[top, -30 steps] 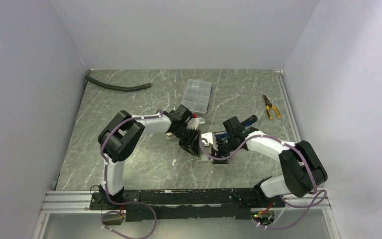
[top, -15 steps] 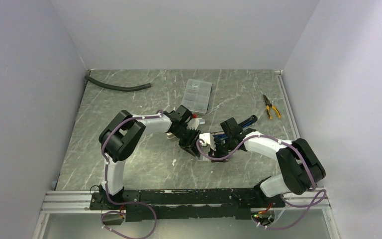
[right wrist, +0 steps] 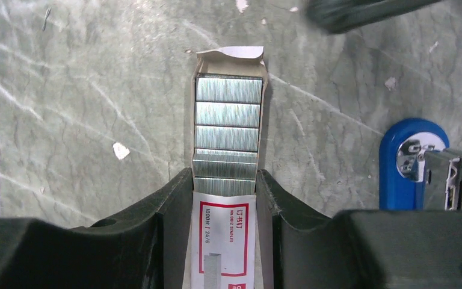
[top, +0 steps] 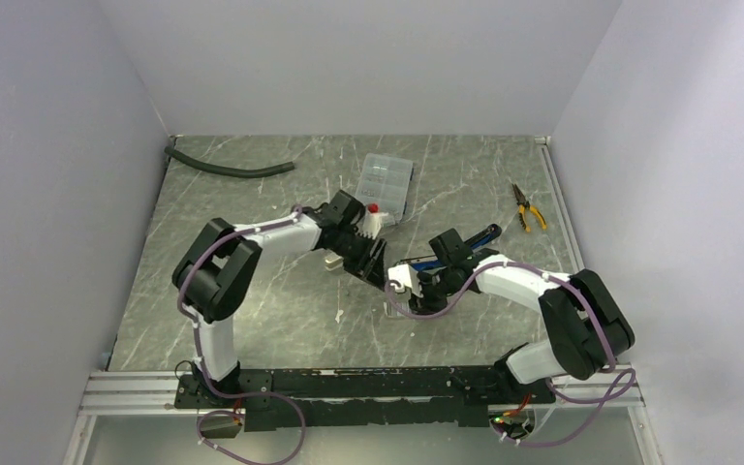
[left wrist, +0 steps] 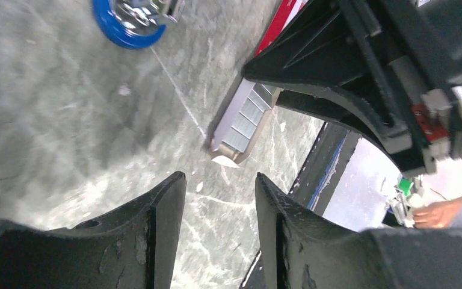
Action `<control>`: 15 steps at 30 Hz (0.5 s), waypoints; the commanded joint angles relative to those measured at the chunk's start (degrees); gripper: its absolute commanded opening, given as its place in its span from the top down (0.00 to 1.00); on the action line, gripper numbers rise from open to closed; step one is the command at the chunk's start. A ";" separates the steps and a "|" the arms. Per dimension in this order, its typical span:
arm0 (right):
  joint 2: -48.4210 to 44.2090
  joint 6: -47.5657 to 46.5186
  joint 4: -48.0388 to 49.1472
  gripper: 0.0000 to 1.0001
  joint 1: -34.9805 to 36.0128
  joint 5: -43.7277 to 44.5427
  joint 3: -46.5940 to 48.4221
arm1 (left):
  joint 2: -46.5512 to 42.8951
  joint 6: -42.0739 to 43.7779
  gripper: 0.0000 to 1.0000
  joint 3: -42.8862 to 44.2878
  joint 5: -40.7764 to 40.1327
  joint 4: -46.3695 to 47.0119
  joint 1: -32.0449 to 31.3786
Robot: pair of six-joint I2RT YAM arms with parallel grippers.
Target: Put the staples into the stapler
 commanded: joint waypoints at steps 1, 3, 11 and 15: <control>1.04 -13.35 -8.97 0.67 0.29 -2.26 4.67 | -6.05 5.24 0.48 1.35 2.71 -0.44 3.98; 3.63 -18.17 -13.61 0.67 0.25 -1.42 7.98 | -7.36 6.71 0.47 1.83 2.95 -1.74 5.60; 16.71 -33.29 -31.06 0.66 1.20 -0.18 25.49 | -12.73 9.95 0.47 3.54 0.97 -5.13 11.11; 19.75 -35.89 -32.36 0.64 3.37 1.87 27.54 | -15.40 9.44 0.47 2.84 0.22 -4.09 13.88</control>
